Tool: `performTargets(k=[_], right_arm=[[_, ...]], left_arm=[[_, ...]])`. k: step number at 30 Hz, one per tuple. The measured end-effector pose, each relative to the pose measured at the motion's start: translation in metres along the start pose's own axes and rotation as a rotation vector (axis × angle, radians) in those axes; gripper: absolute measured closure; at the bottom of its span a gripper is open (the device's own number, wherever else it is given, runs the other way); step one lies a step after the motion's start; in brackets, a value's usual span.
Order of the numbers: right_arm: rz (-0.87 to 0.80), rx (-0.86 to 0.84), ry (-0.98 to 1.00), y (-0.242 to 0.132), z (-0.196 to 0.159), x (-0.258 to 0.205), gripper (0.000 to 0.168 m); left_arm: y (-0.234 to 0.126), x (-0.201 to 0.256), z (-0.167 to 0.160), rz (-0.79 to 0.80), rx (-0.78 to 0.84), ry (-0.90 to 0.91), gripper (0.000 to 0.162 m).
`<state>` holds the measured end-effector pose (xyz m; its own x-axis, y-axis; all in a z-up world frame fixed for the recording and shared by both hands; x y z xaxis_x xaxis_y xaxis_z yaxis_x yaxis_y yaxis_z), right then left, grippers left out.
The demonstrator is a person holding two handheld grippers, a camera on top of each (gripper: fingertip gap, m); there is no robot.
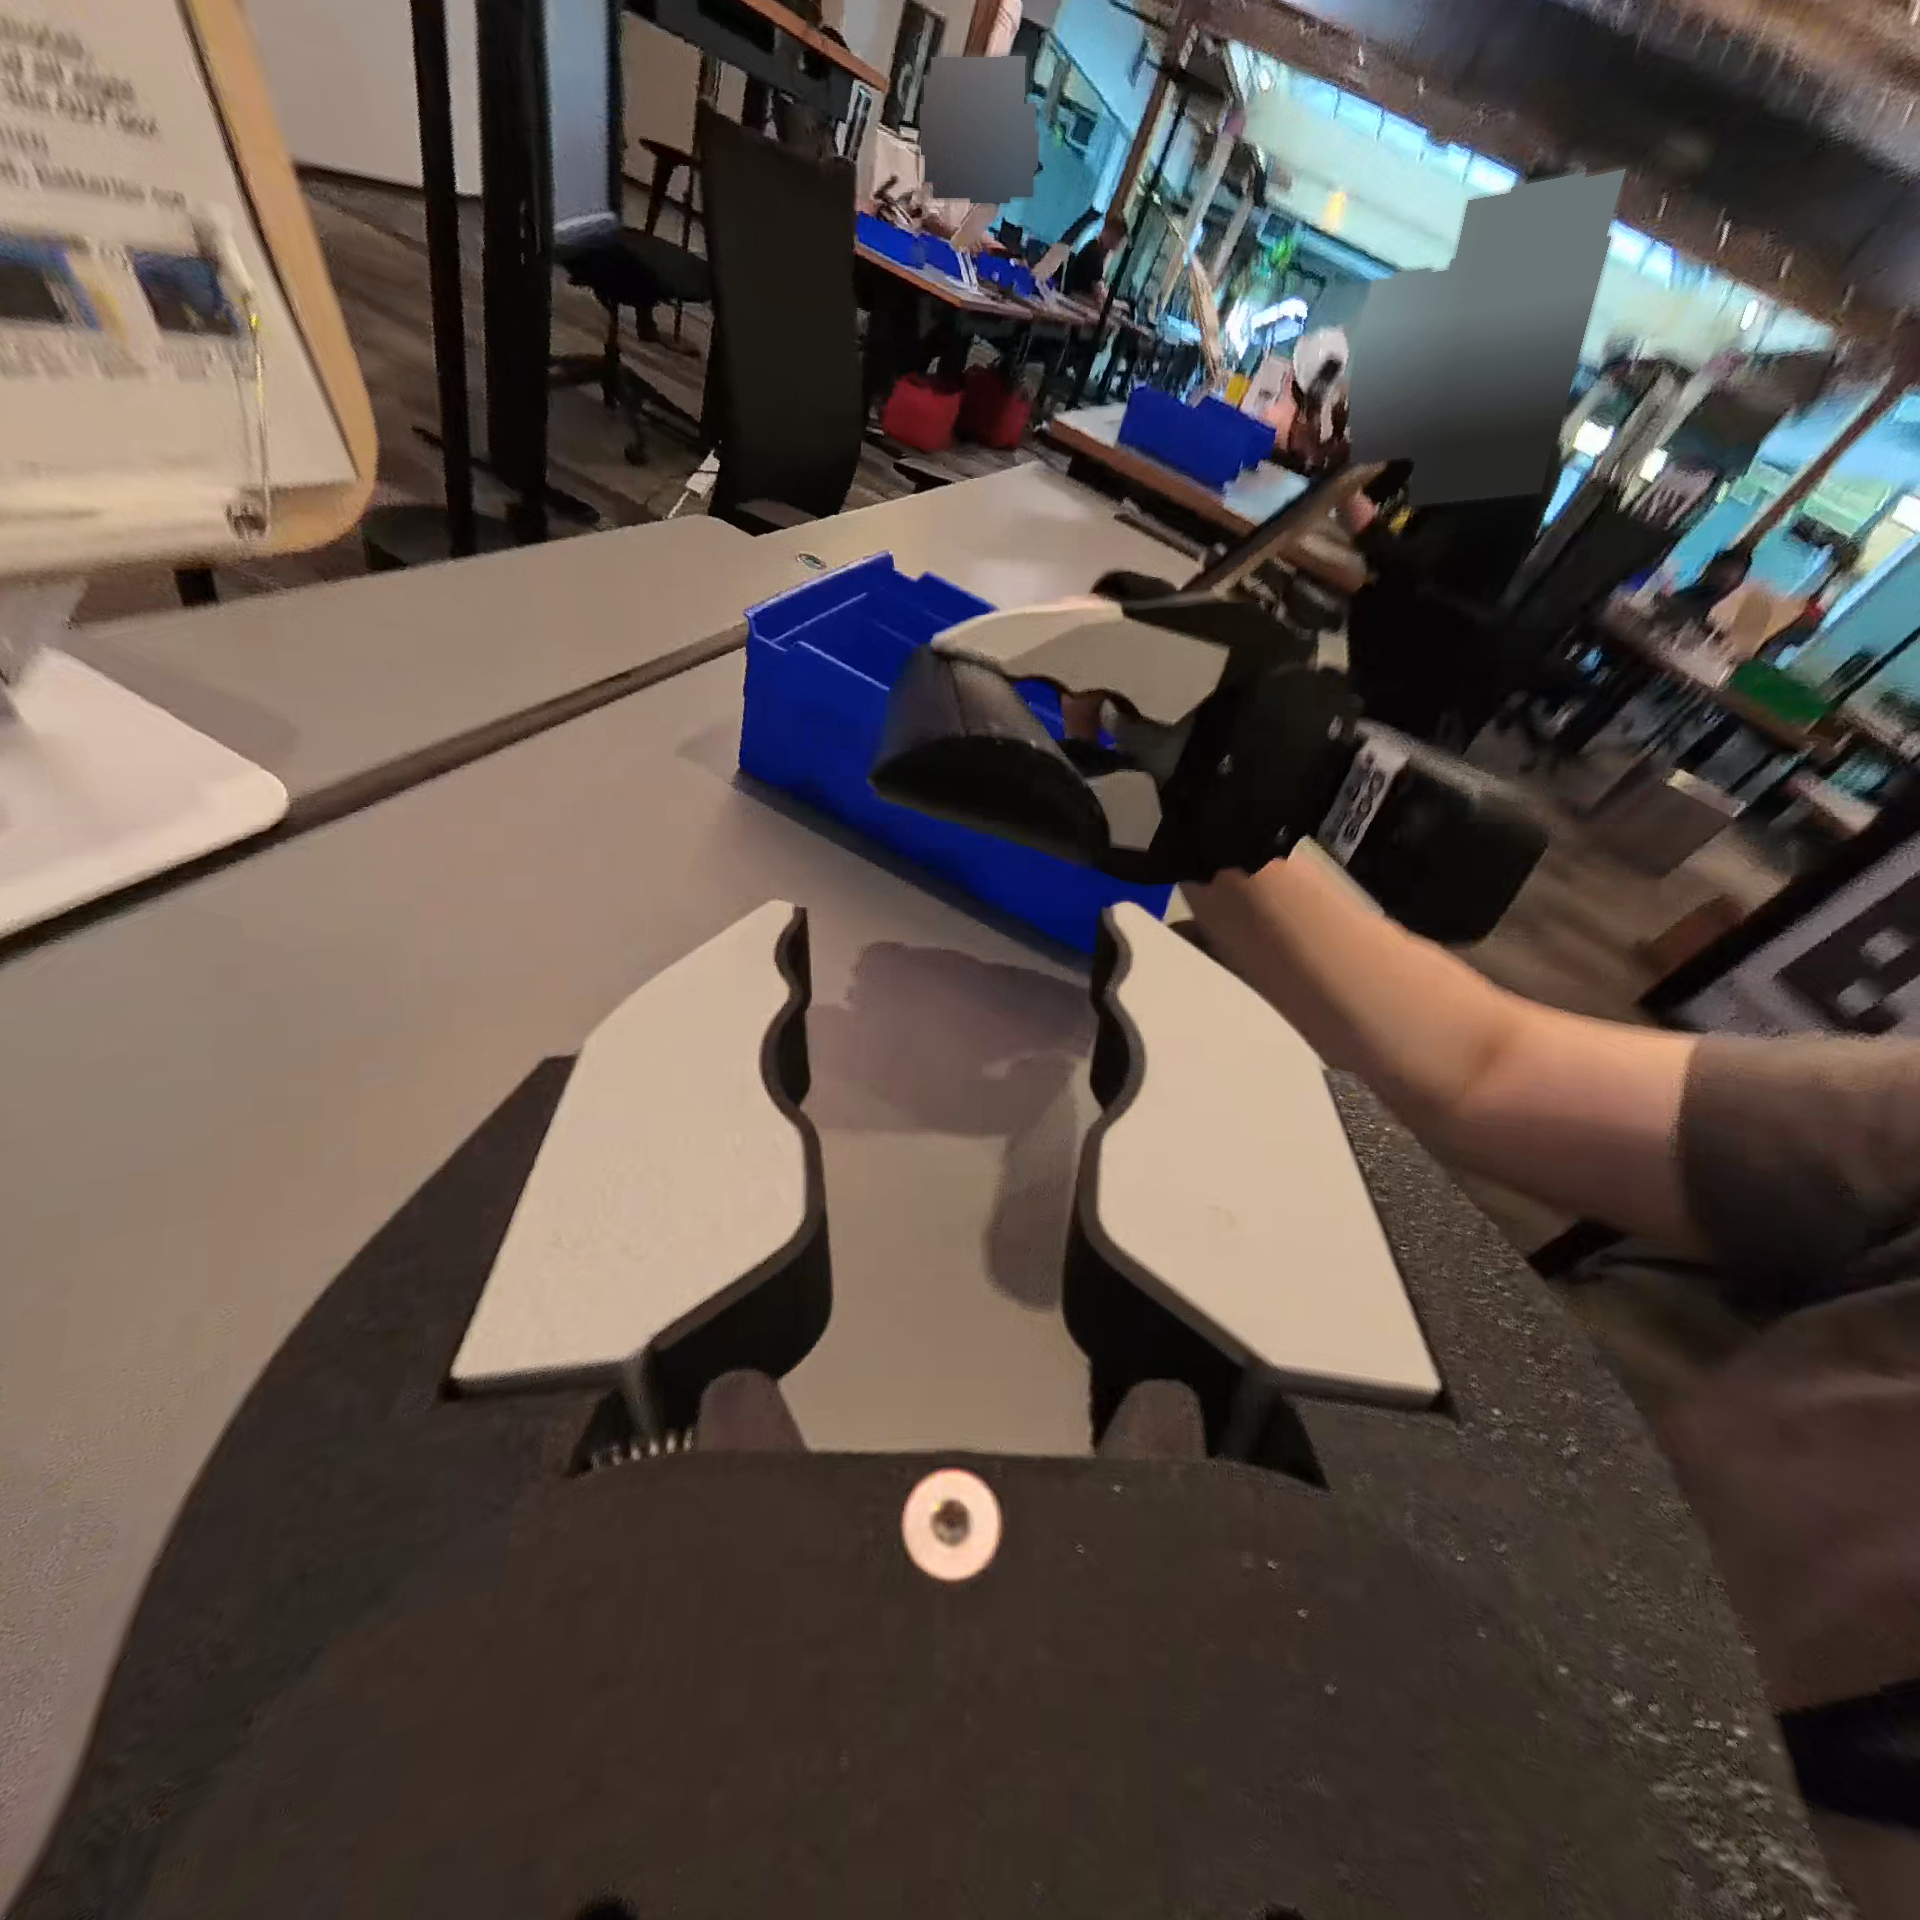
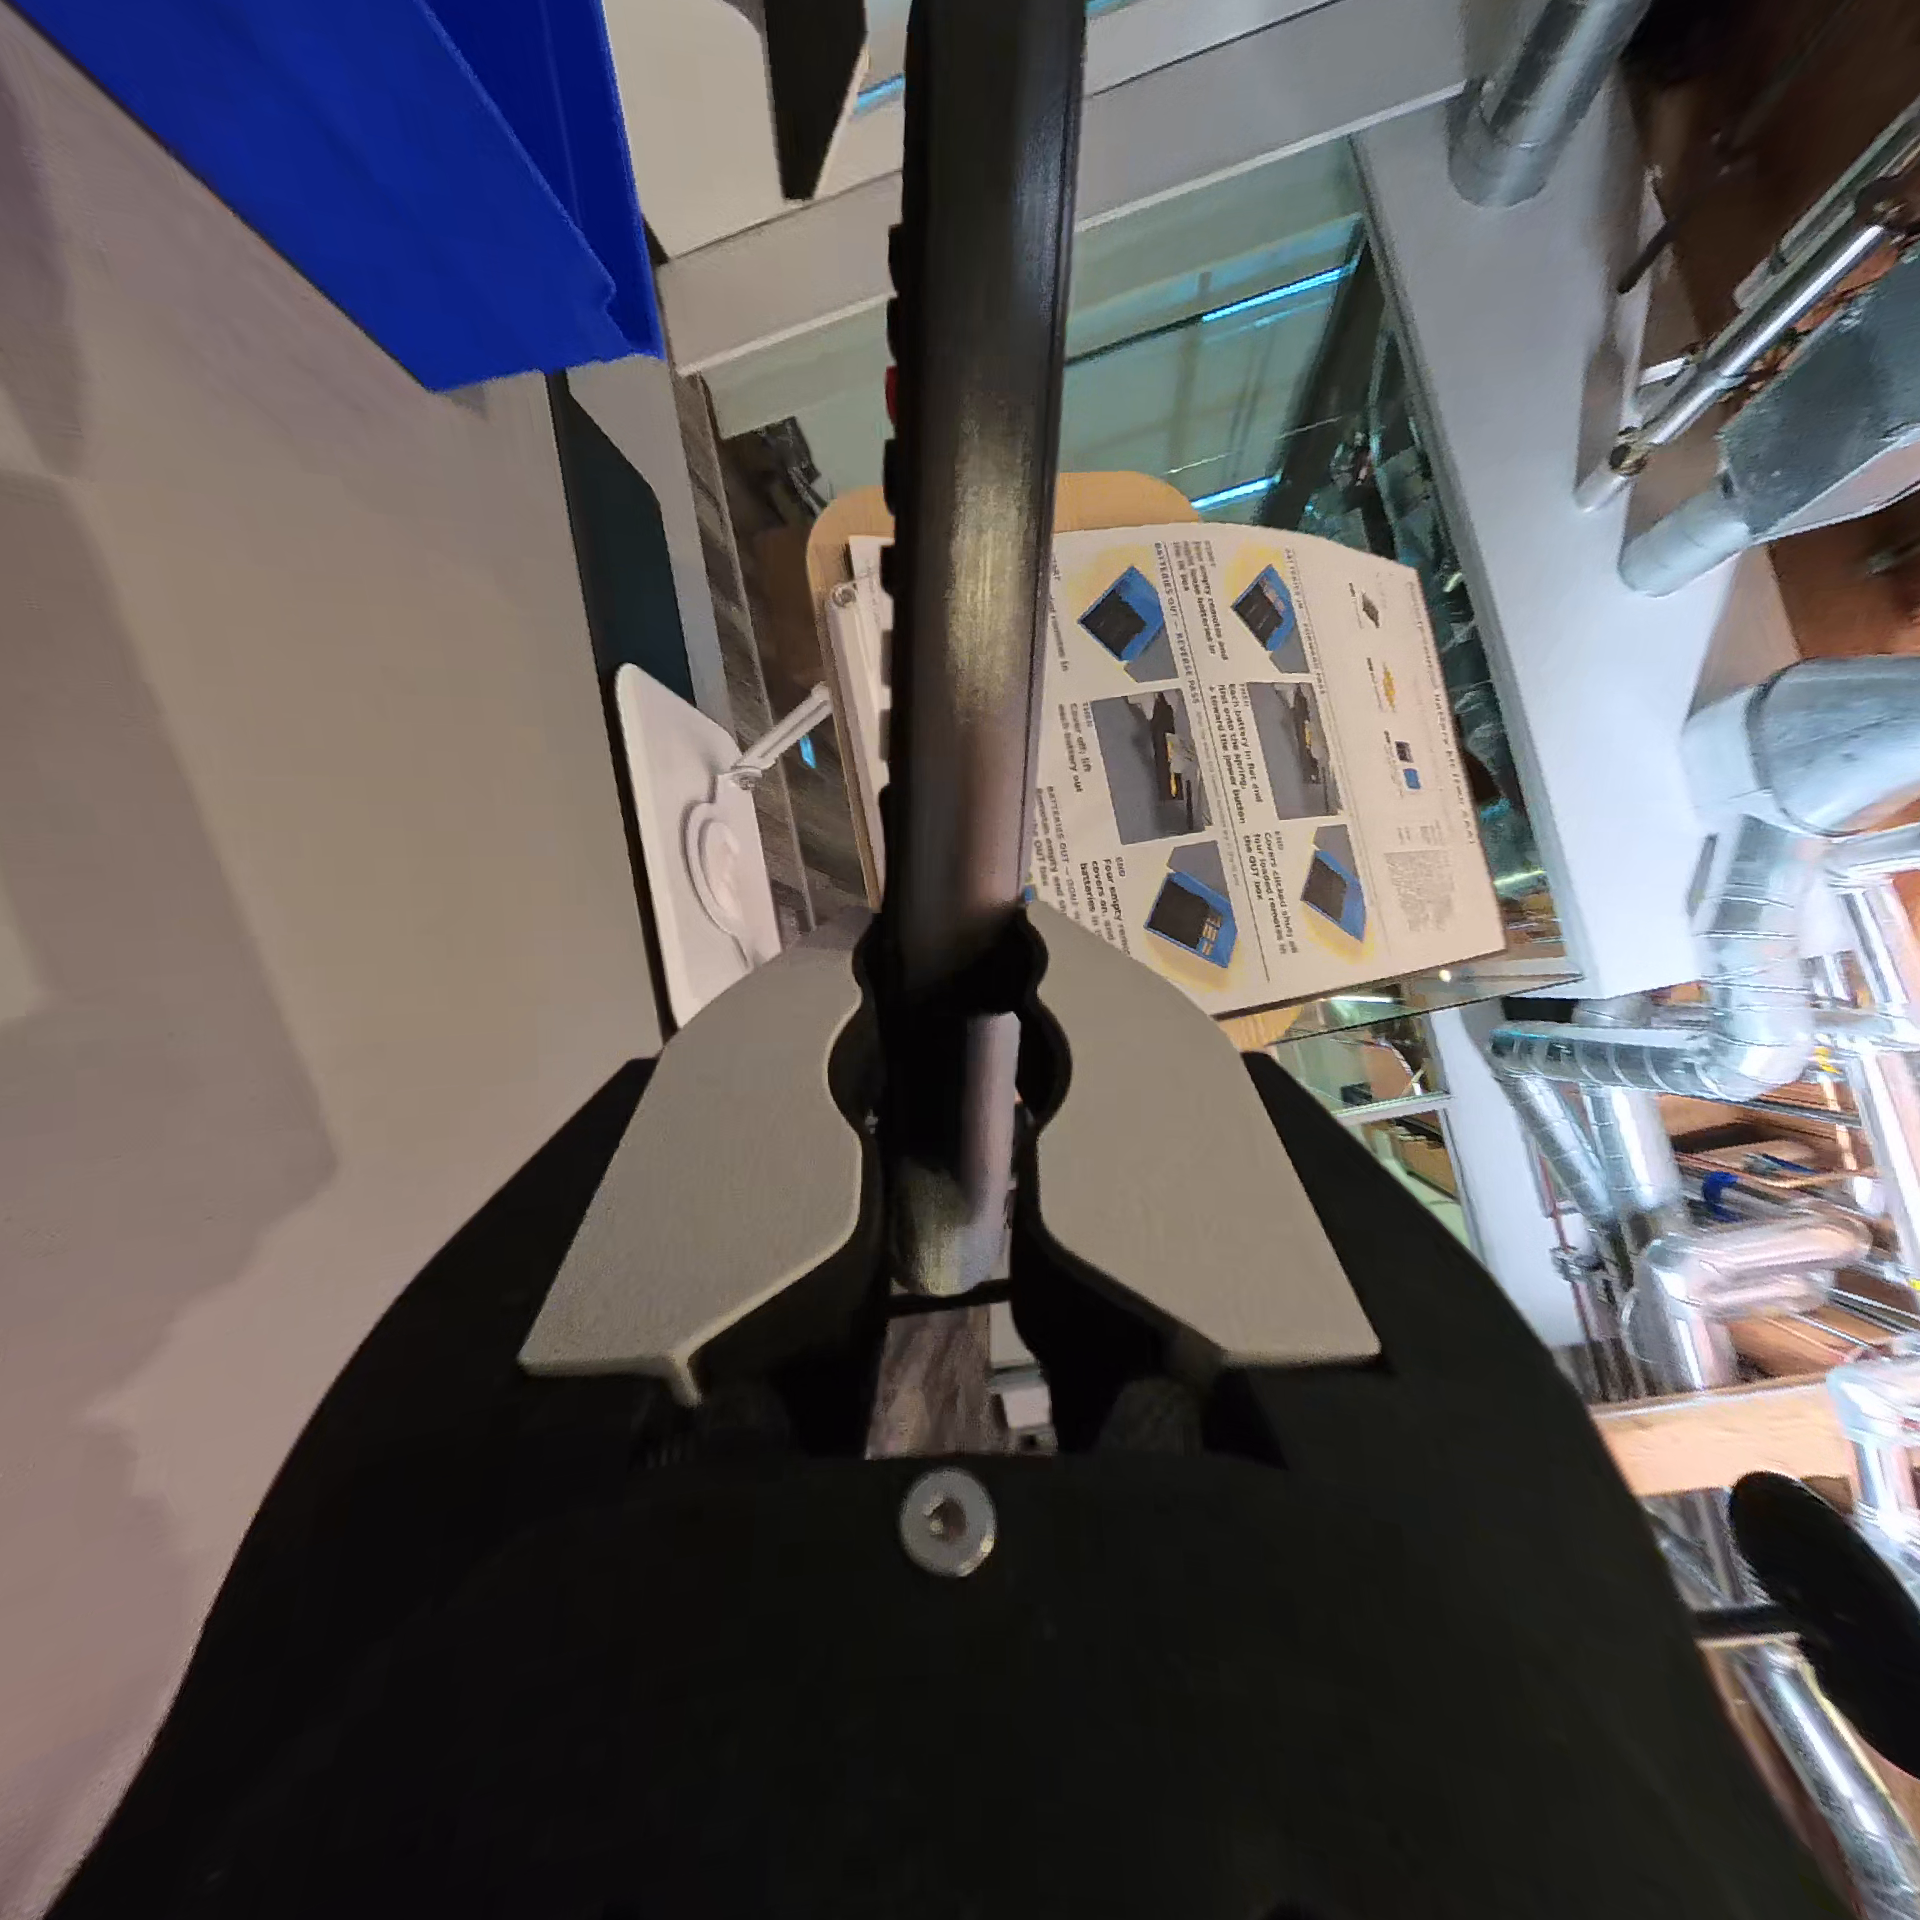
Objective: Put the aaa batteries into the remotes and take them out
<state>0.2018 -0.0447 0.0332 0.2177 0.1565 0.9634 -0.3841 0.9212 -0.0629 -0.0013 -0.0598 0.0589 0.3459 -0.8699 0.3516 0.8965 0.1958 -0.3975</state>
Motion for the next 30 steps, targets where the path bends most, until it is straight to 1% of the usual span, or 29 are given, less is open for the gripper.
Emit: performTargets(k=[2,4,6,7,9,12,14,17,19,21,23,25,30], right_arm=[[-0.022,0.0,-0.009,0.003,-0.002,-0.007,0.146],[-0.064,-0.014,-0.038,0.006,-0.004,-0.011,0.146],[-0.103,-0.026,-0.063,0.008,-0.004,-0.013,0.145],[-0.108,-0.025,-0.069,0.009,-0.004,-0.014,0.145],[-0.133,-0.029,-0.076,0.009,-0.004,-0.014,0.145],[-0.179,-0.046,-0.082,0.009,-0.003,-0.012,0.145],[-0.212,-0.047,-0.095,0.007,-0.002,-0.011,0.145],[-0.259,-0.044,-0.114,0.006,-0.001,-0.011,0.145],[-0.278,-0.045,-0.134,0.006,0.0,-0.012,0.145],[-0.271,-0.037,-0.151,0.007,0.001,-0.015,0.145],[-0.266,-0.042,-0.158,0.008,0.001,-0.016,0.145],[-0.27,-0.039,-0.163,0.008,0.0,-0.017,0.145],[-0.288,-0.033,-0.165,0.008,0.001,-0.018,0.144]], left_arm=[[0.007,-0.005,-0.001,-0.013,0.007,-0.085,0.109],[0.018,-0.006,-0.002,-0.051,-0.012,-0.152,0.102],[0.028,-0.006,0.0,-0.074,-0.011,-0.175,0.096],[0.033,-0.006,0.001,-0.079,-0.003,-0.174,0.096],[0.04,-0.008,0.004,-0.055,-0.002,-0.164,0.101],[0.052,-0.011,0.004,-0.008,-0.041,-0.119,0.113],[0.055,-0.01,0.007,-0.03,-0.01,-0.113,0.119],[0.055,-0.01,0.01,-0.083,0.02,-0.135,0.118],[0.056,-0.012,0.01,-0.055,0.012,-0.127,0.118],[0.059,-0.012,0.009,-0.06,-0.02,-0.125,0.116],[0.061,-0.012,0.007,-0.078,-0.049,-0.121,0.126],[0.062,-0.014,0.007,-0.077,-0.041,-0.117,0.127],[0.063,-0.017,0.003,-0.148,-0.024,-0.121,0.134]])
Point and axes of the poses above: each gripper's, where its closed fingertips meet, y out along the fingers, z out of its top, x = y × z across the jaws, the point moved 7 cm from there along -y, back along the fingers, and after that the axes turned 15 degrees about -x, right-handed, at the moved point
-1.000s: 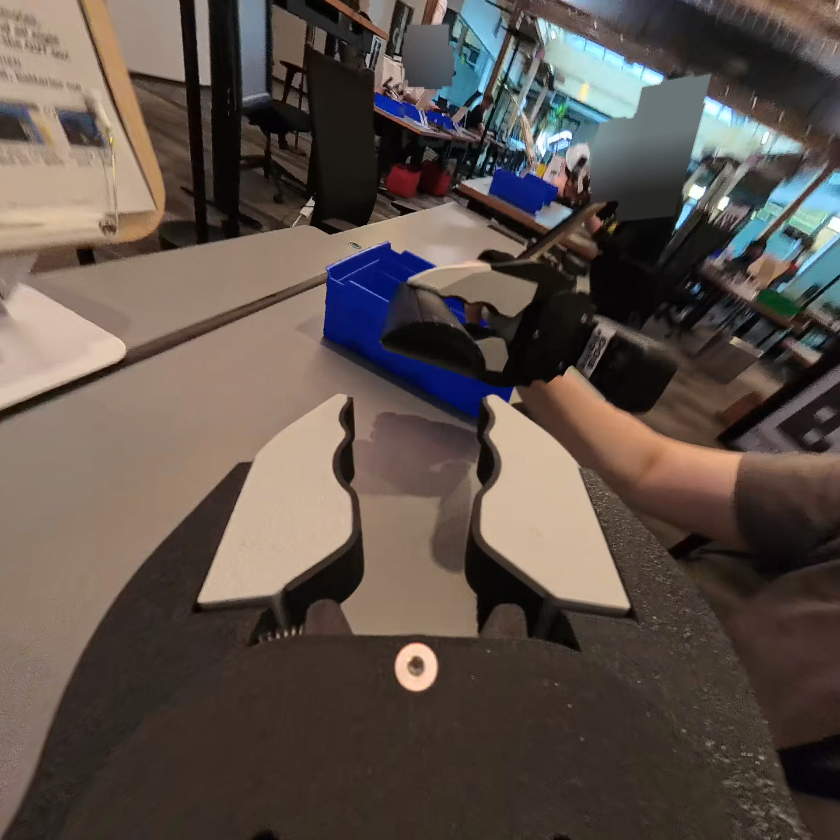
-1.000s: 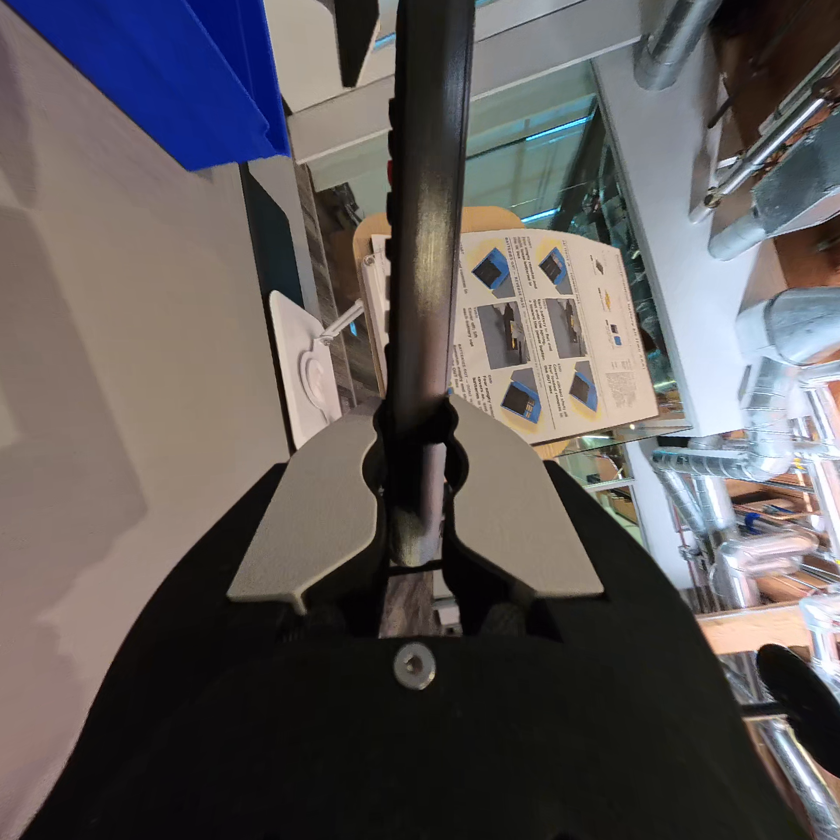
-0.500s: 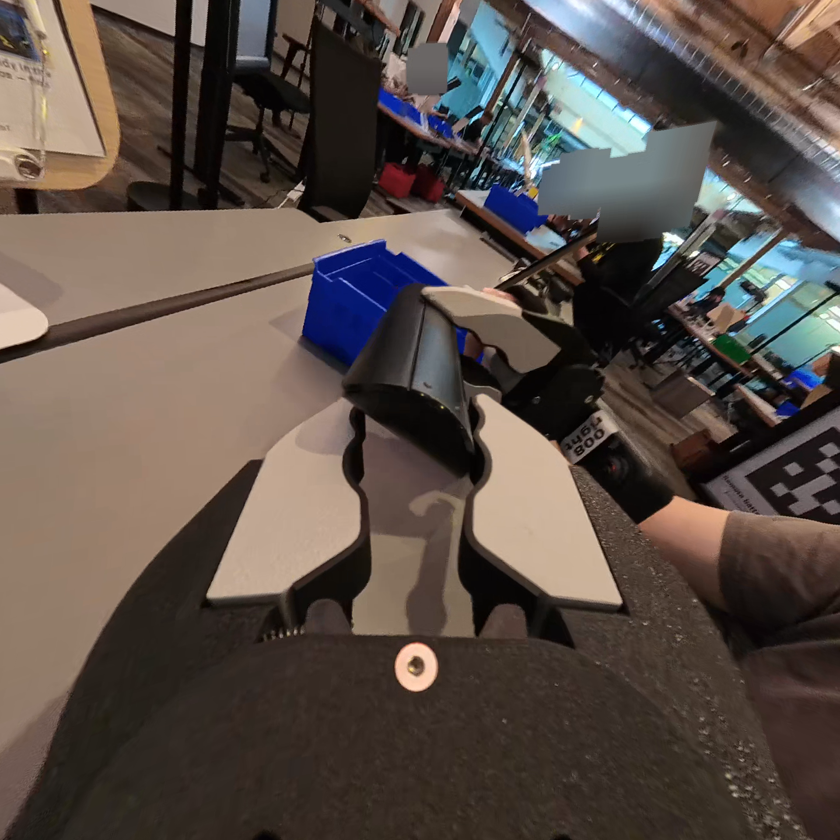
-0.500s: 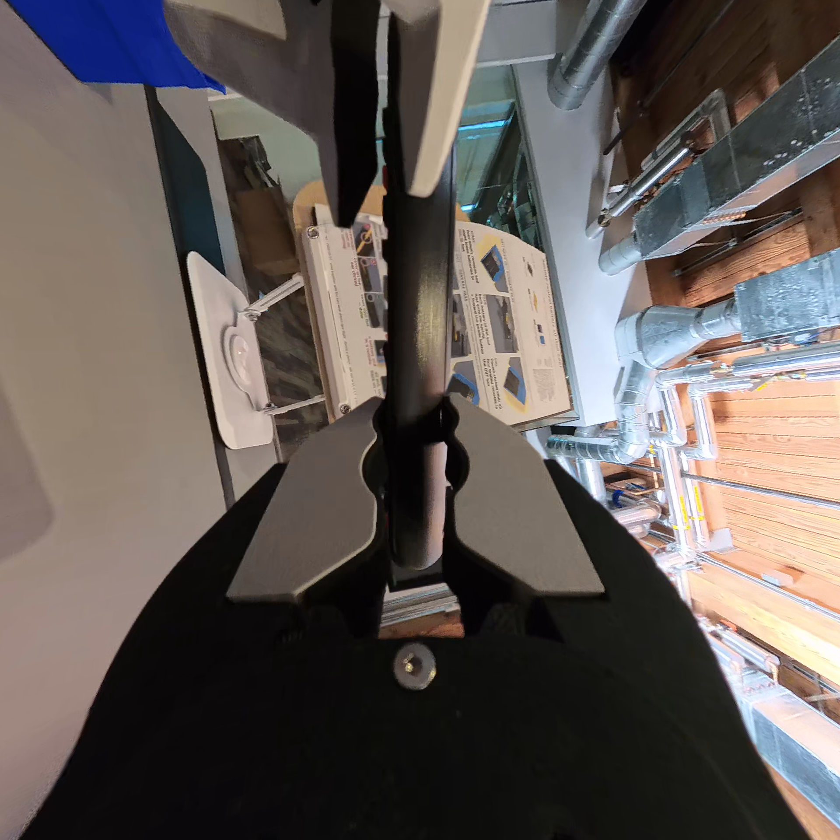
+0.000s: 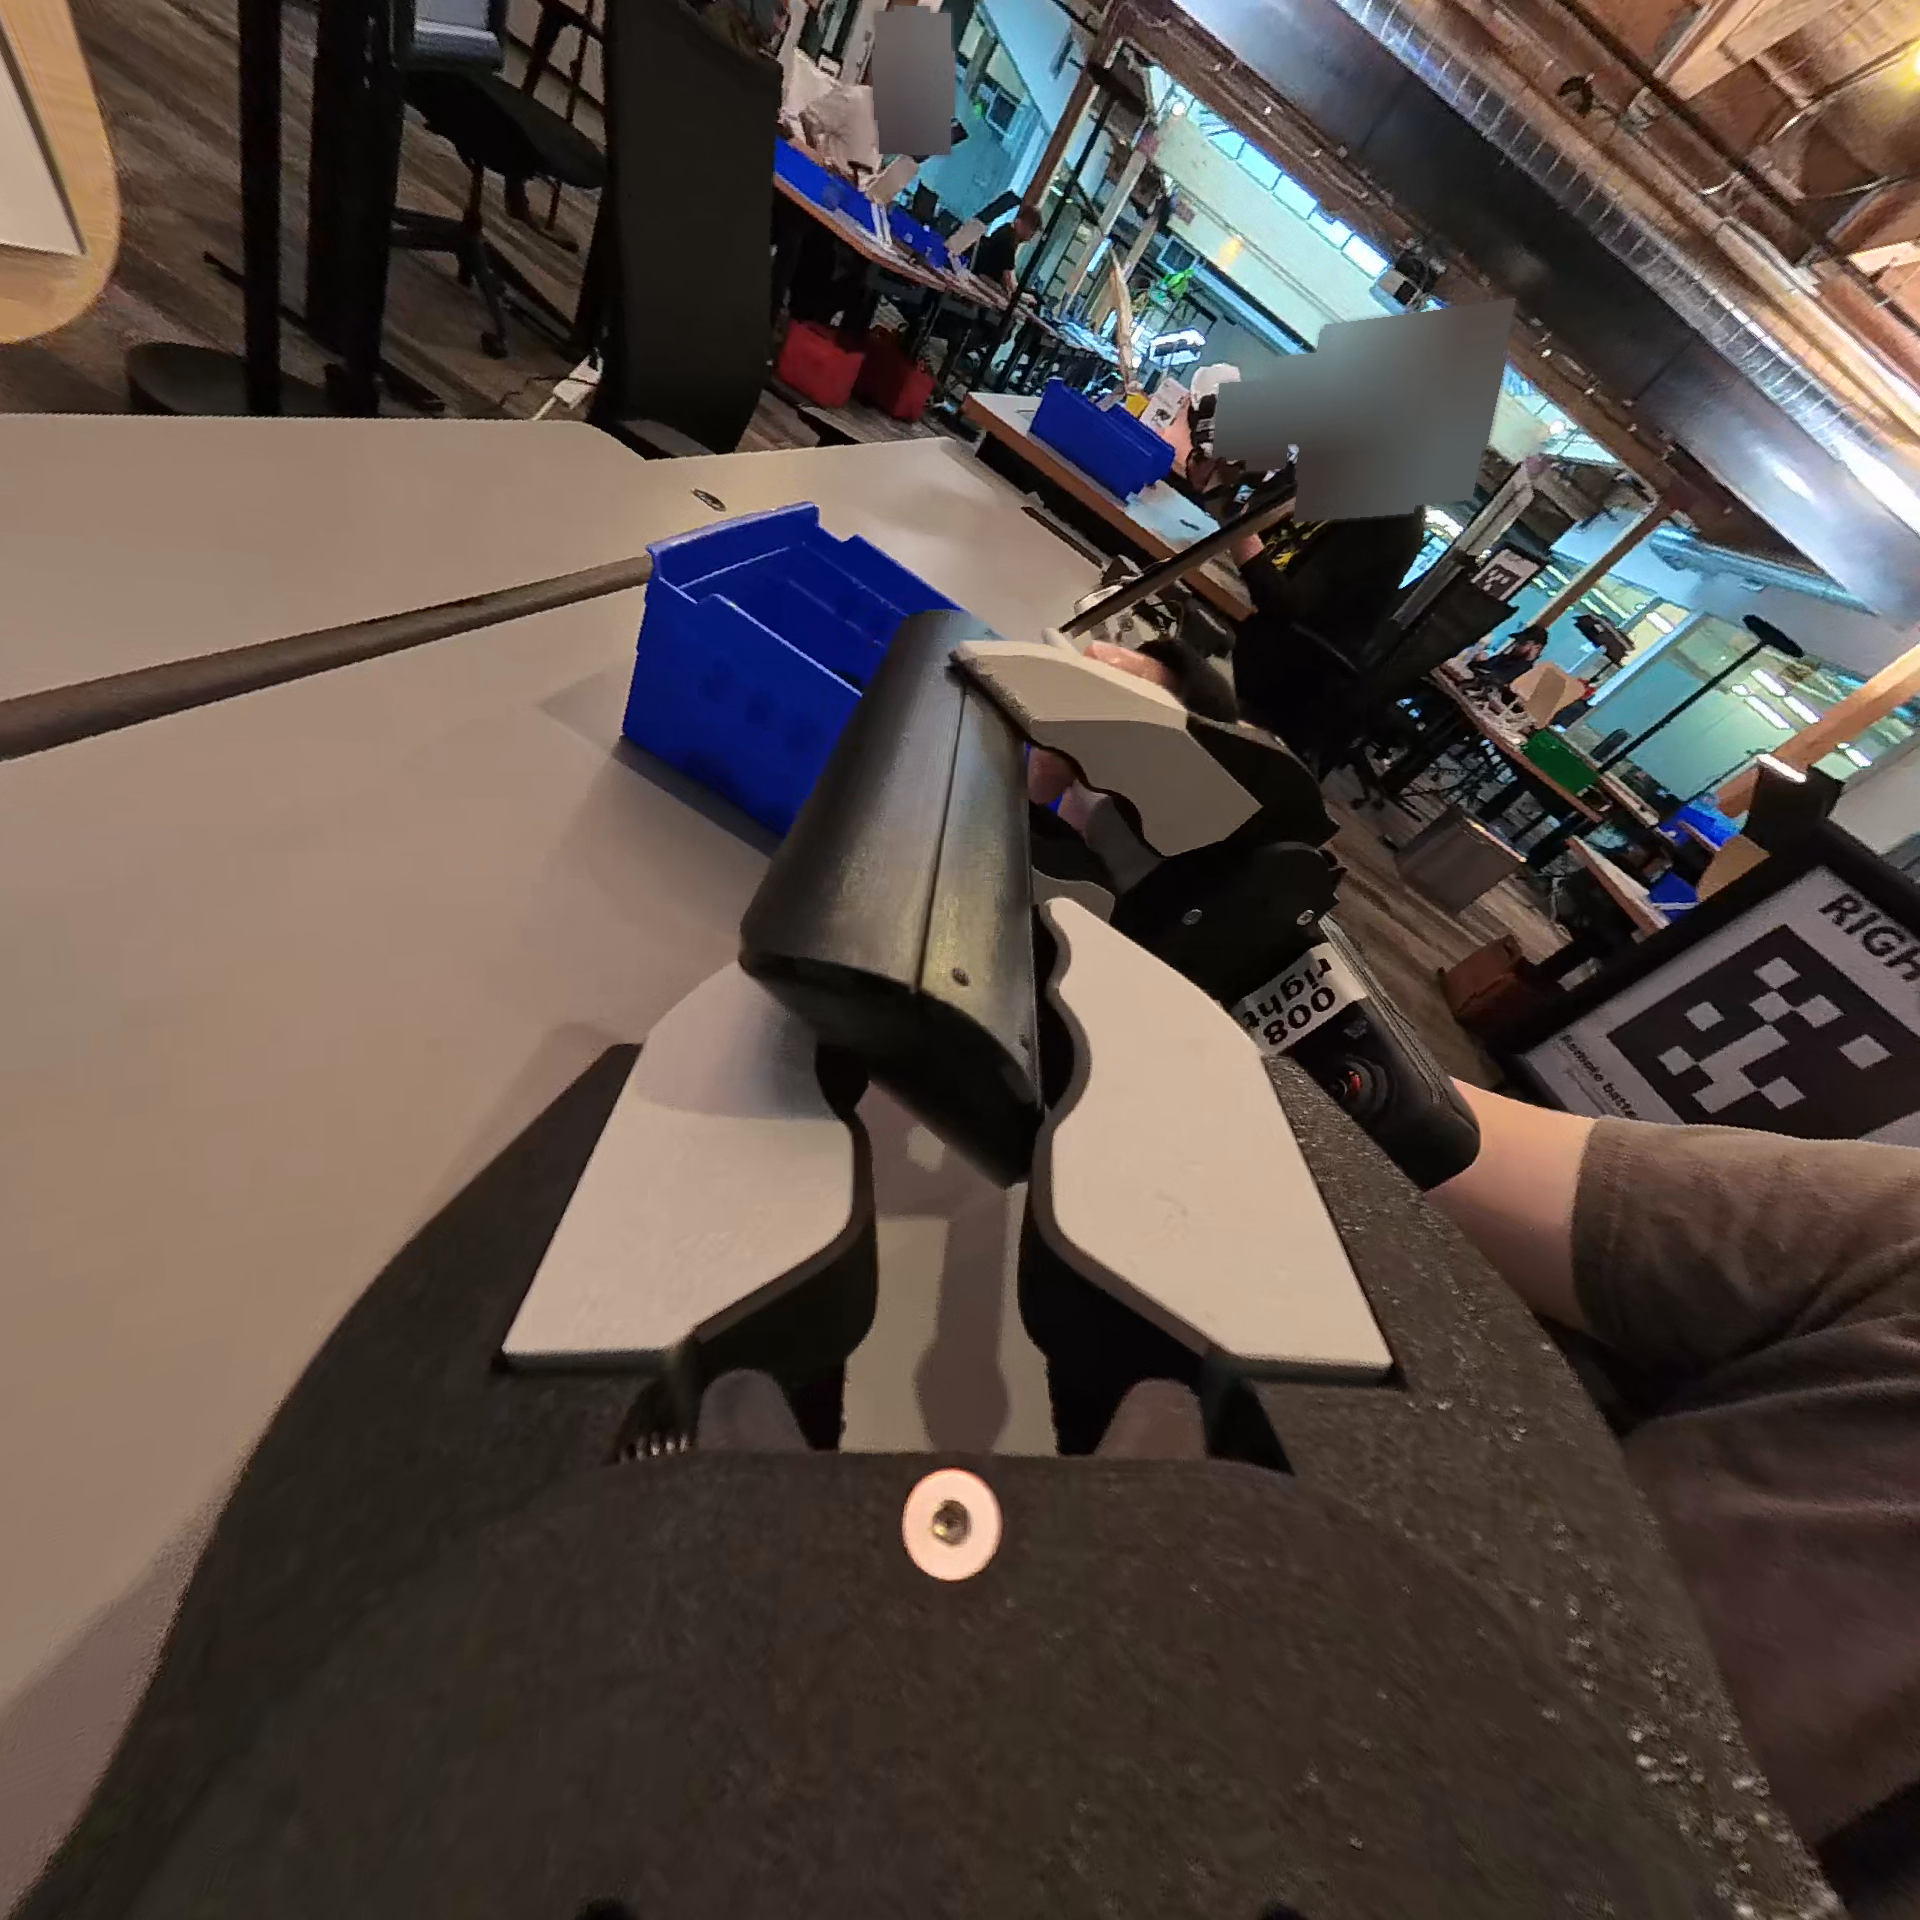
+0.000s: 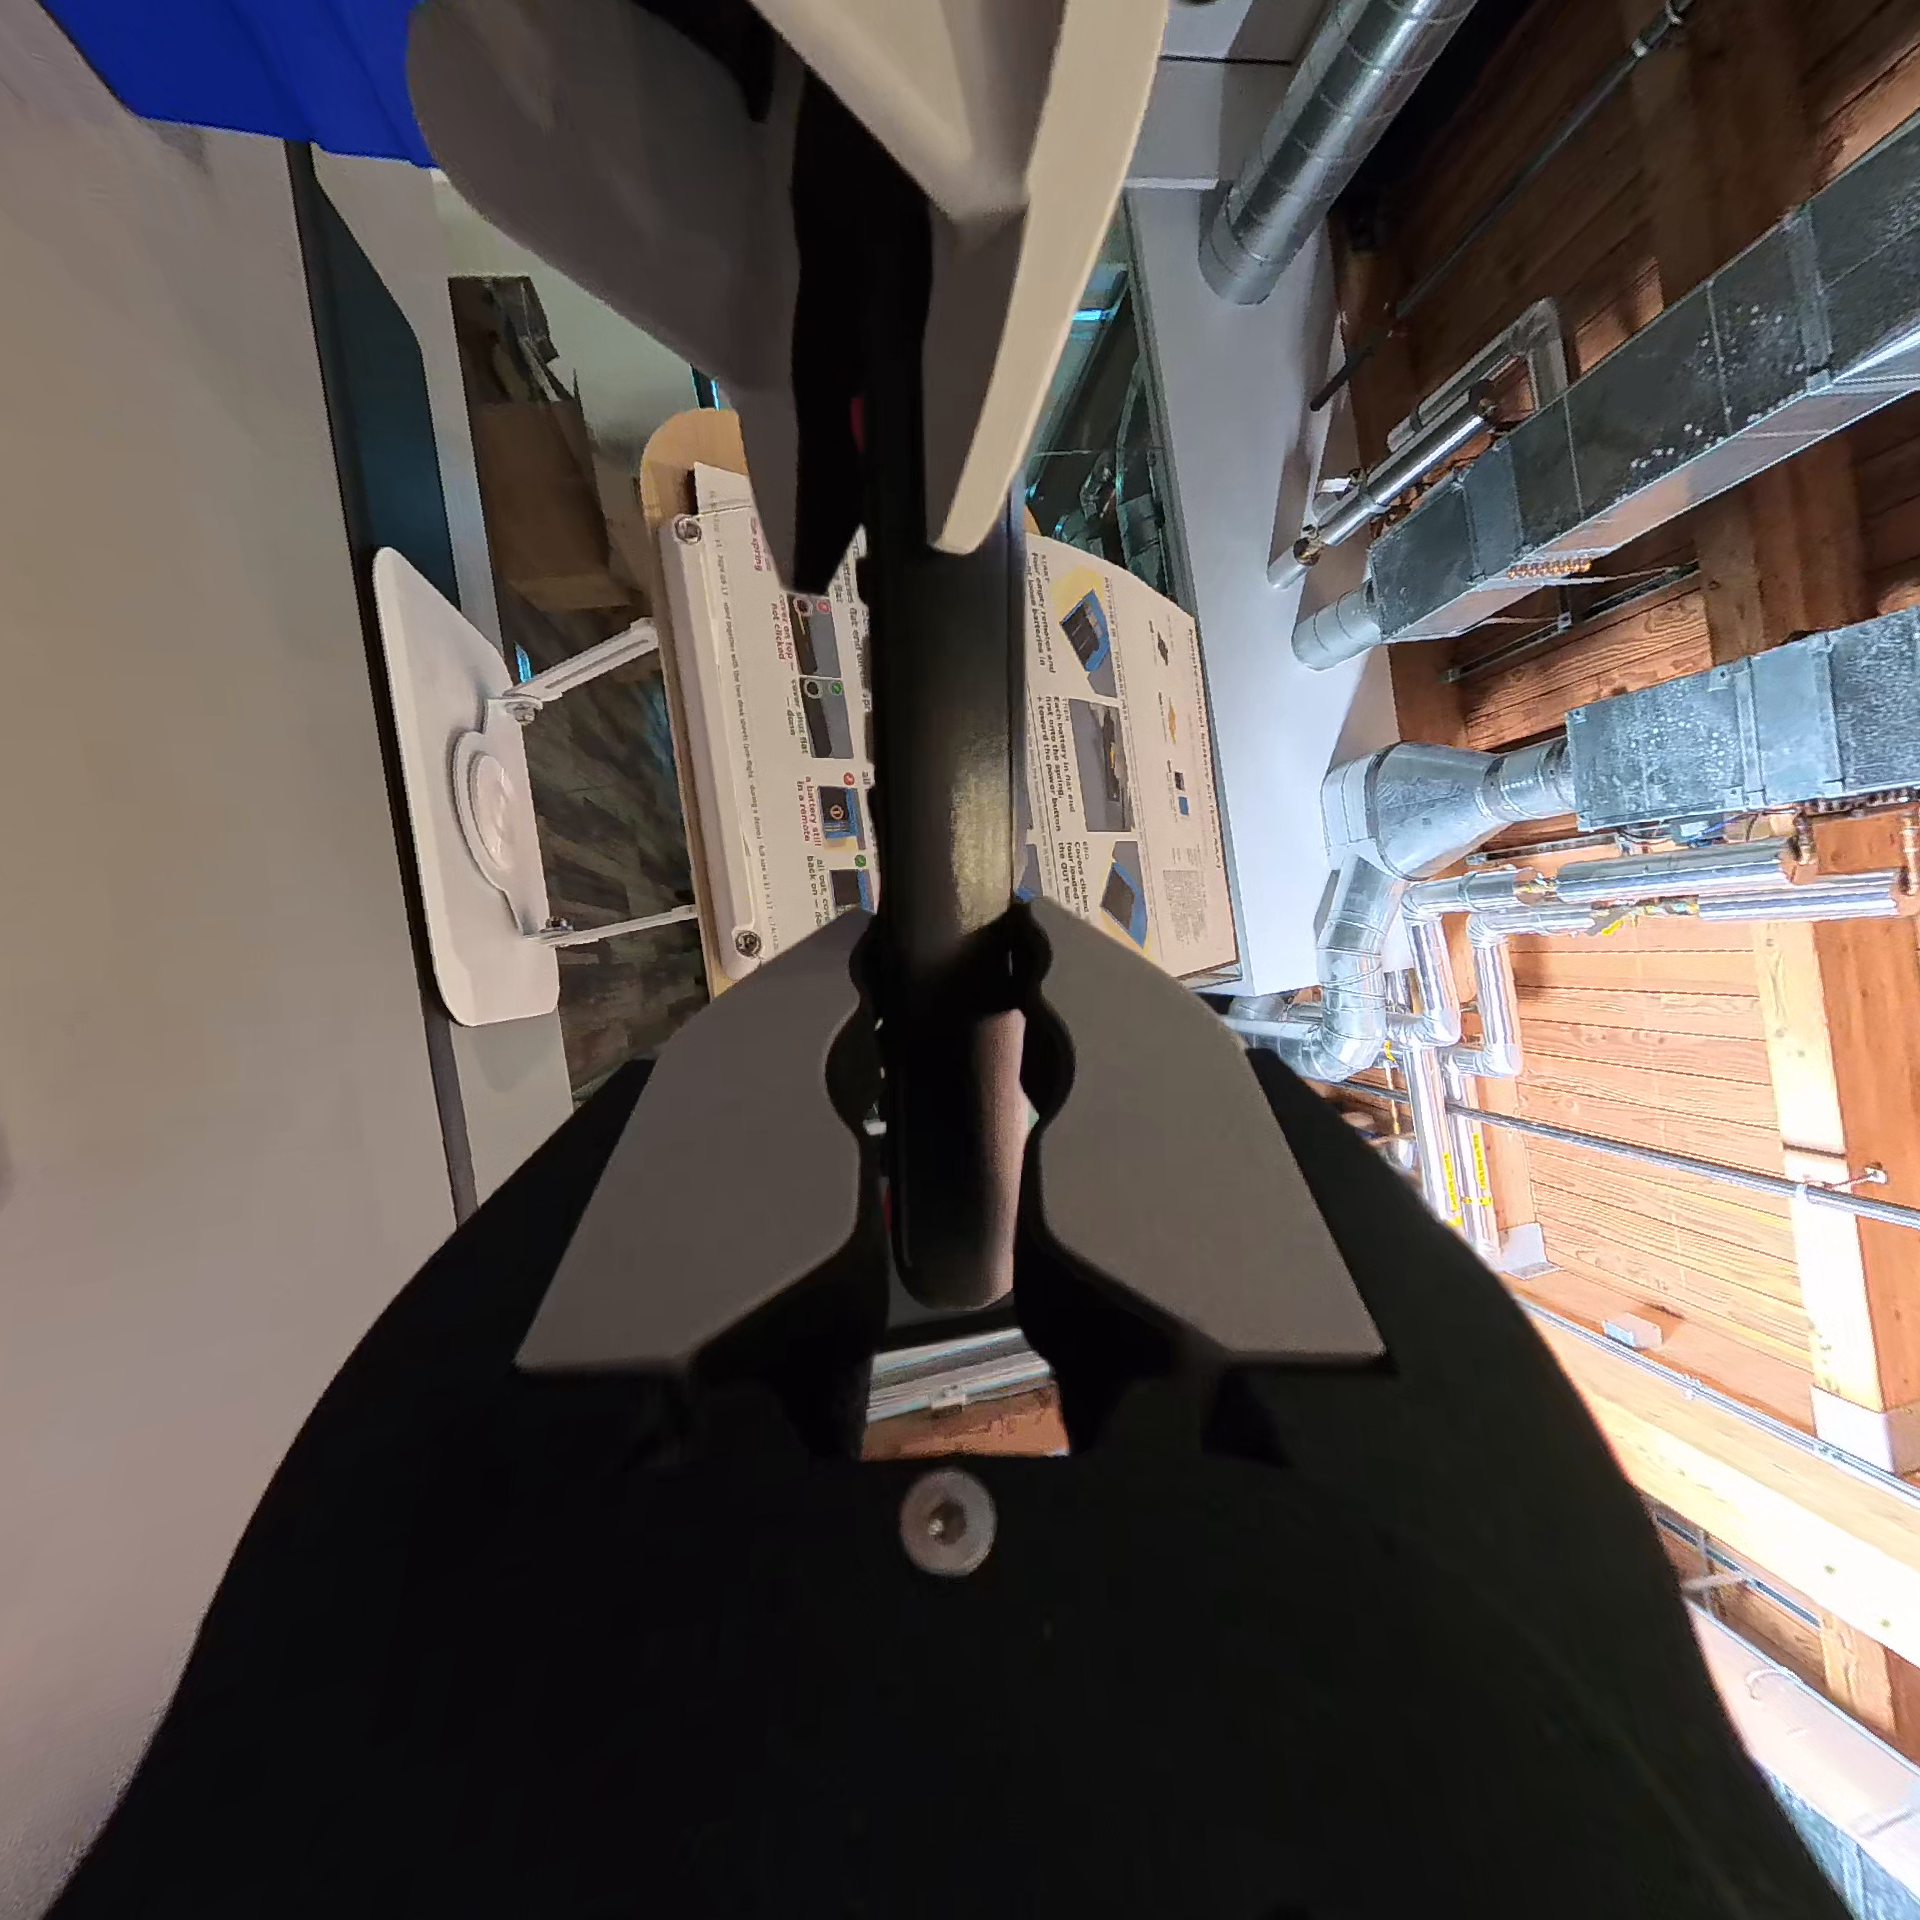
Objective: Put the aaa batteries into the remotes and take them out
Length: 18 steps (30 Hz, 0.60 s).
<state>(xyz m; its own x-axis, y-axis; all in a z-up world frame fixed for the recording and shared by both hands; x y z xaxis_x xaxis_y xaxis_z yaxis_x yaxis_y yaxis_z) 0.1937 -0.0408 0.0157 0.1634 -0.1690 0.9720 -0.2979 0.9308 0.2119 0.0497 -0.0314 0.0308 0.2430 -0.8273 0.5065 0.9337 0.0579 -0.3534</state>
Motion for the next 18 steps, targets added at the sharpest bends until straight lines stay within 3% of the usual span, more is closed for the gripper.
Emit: performTargets(k=[4,8,12,18], right_arm=[[0.028,0.022,0.109,0.0,0.001,0.005,0.138],[0.087,-0.022,0.258,0.006,-0.006,0.013,0.111],[0.193,0.0,0.449,0.007,-0.015,0.022,0.106],[0.573,0.072,0.967,0.014,-0.029,0.036,0.1]], left_arm=[[-0.002,-0.003,-0.003,-0.083,0.03,-0.006,0.139],[-0.008,-0.004,-0.004,-0.045,0.046,0.048,0.139],[-0.022,-0.006,-0.001,-0.038,0.093,0.056,0.139],[-0.041,-0.003,0.007,0.089,0.136,0.186,0.139]])
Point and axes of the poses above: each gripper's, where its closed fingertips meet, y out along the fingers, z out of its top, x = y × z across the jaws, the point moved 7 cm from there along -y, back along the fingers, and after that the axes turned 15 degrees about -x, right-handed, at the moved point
